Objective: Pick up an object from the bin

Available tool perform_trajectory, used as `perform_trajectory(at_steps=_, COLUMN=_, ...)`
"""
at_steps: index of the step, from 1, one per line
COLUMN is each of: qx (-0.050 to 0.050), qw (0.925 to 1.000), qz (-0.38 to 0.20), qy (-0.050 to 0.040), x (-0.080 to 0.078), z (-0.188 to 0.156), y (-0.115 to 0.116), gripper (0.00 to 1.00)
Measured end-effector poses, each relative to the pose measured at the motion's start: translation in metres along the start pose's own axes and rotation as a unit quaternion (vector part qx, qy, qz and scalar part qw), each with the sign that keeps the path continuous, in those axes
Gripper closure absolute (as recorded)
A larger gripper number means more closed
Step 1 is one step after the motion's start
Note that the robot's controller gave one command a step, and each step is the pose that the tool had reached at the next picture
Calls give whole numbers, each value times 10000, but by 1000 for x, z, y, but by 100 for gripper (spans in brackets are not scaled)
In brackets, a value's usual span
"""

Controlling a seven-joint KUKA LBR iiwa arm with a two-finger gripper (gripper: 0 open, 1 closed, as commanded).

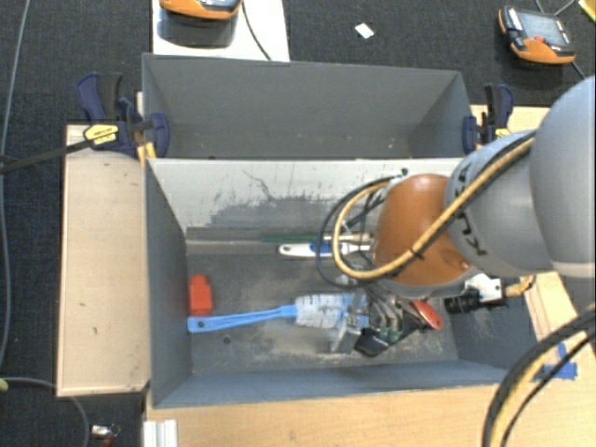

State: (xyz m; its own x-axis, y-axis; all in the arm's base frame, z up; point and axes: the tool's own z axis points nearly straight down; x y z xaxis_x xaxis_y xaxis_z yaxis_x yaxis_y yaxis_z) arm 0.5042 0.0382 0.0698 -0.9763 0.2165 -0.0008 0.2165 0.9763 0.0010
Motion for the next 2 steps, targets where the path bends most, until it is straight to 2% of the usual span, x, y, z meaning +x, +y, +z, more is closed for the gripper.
perform_trajectory(at_steps=1, qx=-16, qw=9998, qz=-183, qy=-33, x=-2, z=-1, y=3, gripper=0)
perform_trajectory(at_steps=2, qx=-11, qw=10000, qz=-12, qy=-11, x=-1, z=1, y=0, gripper=0)
